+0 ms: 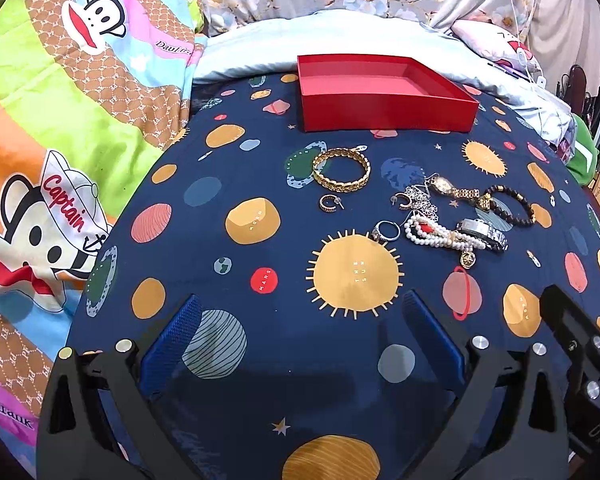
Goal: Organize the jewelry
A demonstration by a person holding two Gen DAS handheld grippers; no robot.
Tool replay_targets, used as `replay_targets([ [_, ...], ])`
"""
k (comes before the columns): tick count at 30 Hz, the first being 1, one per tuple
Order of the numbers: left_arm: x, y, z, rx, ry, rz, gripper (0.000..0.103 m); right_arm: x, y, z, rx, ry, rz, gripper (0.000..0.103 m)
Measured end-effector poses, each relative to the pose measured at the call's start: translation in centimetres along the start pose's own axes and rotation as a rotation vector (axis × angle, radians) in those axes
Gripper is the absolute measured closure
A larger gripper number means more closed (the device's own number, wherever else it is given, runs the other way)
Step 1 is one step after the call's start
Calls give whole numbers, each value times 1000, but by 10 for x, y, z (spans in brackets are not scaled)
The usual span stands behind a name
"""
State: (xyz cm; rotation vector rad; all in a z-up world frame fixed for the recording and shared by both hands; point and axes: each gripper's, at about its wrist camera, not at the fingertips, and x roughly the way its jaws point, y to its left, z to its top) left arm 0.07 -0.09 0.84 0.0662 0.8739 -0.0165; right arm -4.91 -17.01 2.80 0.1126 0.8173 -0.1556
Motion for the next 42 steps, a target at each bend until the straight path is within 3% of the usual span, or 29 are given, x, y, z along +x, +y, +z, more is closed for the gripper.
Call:
replay_targets([
  [42,0,0,-5,3,6,7,5,2,-1,-5,17,10,15,5],
])
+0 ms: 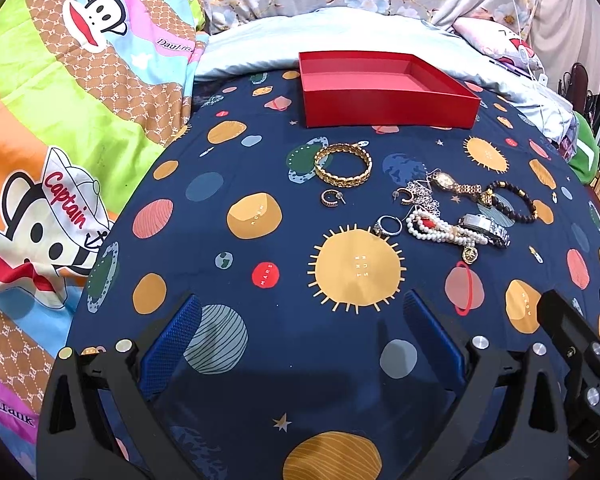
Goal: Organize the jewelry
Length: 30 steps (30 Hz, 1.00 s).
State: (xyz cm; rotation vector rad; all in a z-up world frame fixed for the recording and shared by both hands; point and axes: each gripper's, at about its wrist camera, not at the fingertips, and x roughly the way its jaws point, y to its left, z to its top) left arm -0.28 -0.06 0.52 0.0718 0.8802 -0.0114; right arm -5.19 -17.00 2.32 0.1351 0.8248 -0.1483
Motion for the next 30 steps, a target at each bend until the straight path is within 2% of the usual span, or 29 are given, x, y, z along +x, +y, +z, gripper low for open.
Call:
replay_targets([
  [16,10,1,1,-1,11,-2,5,9,7,-6,8,18,10,5],
  [23,19,5,4,-16,27,-9,5,16,-4,-1,21,25,23,5],
  [30,29,12,13,-27,40,-9,5,29,-21,3,39,42,-1,5],
])
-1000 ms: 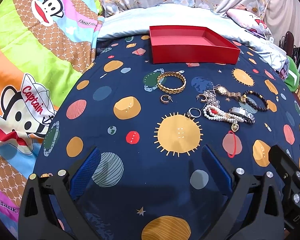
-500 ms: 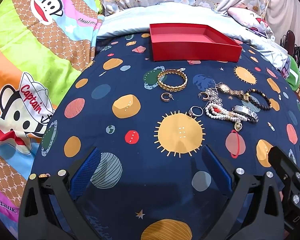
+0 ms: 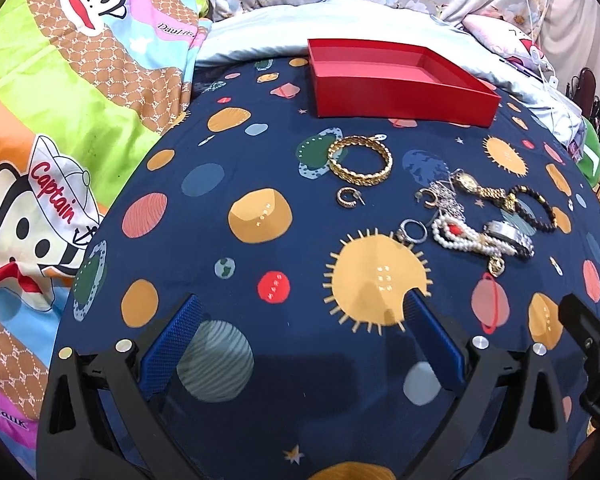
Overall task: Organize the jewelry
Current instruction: 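Grasp the gold bangle with the left tool while the right tool grasps the gold watch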
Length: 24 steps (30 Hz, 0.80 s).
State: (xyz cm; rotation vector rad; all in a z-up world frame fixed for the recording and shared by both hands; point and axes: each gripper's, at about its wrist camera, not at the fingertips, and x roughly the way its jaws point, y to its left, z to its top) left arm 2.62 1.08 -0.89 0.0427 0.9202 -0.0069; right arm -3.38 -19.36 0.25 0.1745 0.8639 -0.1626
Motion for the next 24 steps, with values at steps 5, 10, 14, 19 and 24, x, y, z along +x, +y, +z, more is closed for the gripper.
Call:
replay_targets([
  [5,11,-3,17,1,-5,-3,5,14,-12,8,9,9,-12,5],
  [10,33,-15,44,-7,3,-36,5,27,-19,17,17,16,-7,5],
  [14,52,-24,66,-30,5,-59,5,39,-23,25,33,27,-1,5],
  [19,71,-30,81,-71,32,-91,10,50,-23,33,46,32,8,5],
  [24,79,-37,85,-54,39,-88,33,58,-25,39,51,35,18,5],
])
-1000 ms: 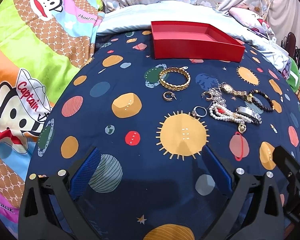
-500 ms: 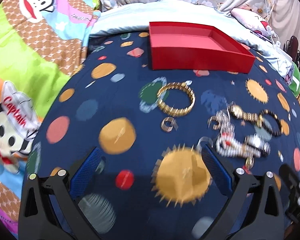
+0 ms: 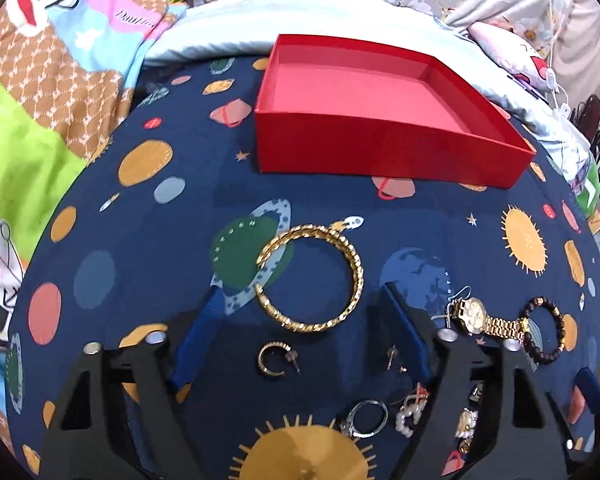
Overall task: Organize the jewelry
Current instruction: 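Grasp the gold bangle with the left tool while the right tool grasps the gold watch, then carry bangle and gold watch into the red tray and open both tools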
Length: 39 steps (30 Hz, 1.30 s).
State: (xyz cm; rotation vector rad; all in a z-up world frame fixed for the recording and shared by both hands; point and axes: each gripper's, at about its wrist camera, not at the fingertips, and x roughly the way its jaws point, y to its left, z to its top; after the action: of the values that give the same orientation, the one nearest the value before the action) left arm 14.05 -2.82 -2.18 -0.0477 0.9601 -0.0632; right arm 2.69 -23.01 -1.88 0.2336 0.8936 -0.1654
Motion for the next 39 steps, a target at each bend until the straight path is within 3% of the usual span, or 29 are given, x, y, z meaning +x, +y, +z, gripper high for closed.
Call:
replay_targets([
  [5,0,-7,2,23,-11,-1,49,6,-1,4,-2,2,4,5],
  [14,-4,-6,6,15,-19,-26,50,10,-1,17,-11,-11,21,7],
  [20,-14,7,7,-8,-27,-34,50,11,9,28,-34,7,117,22],
  [22,-18,12,7,-11,-31,-28,50,15,18,33,-64,20,151,32],
  [27,-24,23,5,-8,-36,-9,50,26,46,43,-158,58,204,40],
  [39,-27,36,-4,-10,-14,-33,50,49,83,44,-347,95,163,54],
])
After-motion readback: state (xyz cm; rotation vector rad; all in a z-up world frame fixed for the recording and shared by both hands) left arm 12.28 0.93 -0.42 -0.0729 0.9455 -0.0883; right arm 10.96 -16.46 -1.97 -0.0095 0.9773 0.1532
